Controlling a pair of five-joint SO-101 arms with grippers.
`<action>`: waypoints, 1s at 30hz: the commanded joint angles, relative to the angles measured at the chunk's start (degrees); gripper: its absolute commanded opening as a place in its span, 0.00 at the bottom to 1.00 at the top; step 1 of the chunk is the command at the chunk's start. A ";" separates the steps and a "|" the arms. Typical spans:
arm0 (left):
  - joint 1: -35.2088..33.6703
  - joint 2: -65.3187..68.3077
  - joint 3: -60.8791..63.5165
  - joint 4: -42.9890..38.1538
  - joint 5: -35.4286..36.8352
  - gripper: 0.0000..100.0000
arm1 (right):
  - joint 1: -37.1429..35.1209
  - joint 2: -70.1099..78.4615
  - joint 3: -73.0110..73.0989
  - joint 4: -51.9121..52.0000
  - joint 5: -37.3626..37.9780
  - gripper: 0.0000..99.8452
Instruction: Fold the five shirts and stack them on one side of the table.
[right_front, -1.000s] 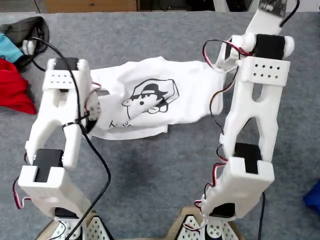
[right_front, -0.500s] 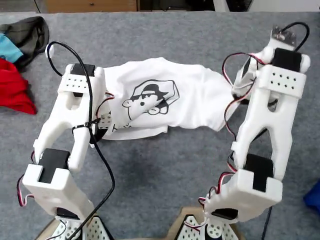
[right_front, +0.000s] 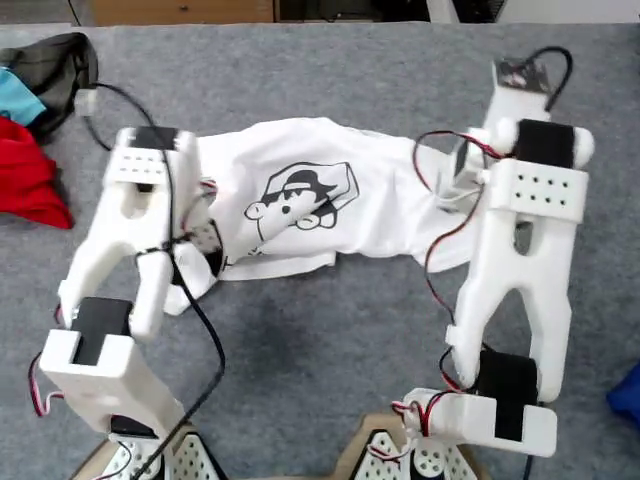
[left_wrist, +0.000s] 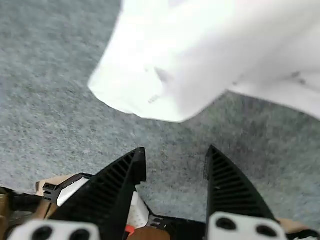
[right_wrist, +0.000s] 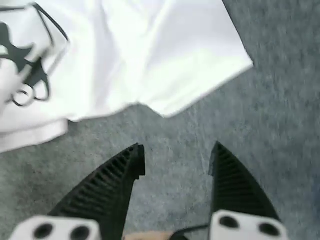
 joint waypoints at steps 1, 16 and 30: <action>-6.77 -2.68 -5.36 0.62 -0.18 0.21 | -6.99 -0.66 -6.99 -3.60 0.09 0.18; -34.55 -2.68 -8.00 0.62 1.58 0.21 | -33.45 47.69 -56.75 -7.74 -10.02 0.18; -35.52 -2.07 -3.43 0.53 1.76 0.20 | -43.65 80.22 -84.53 -25.14 -10.02 0.18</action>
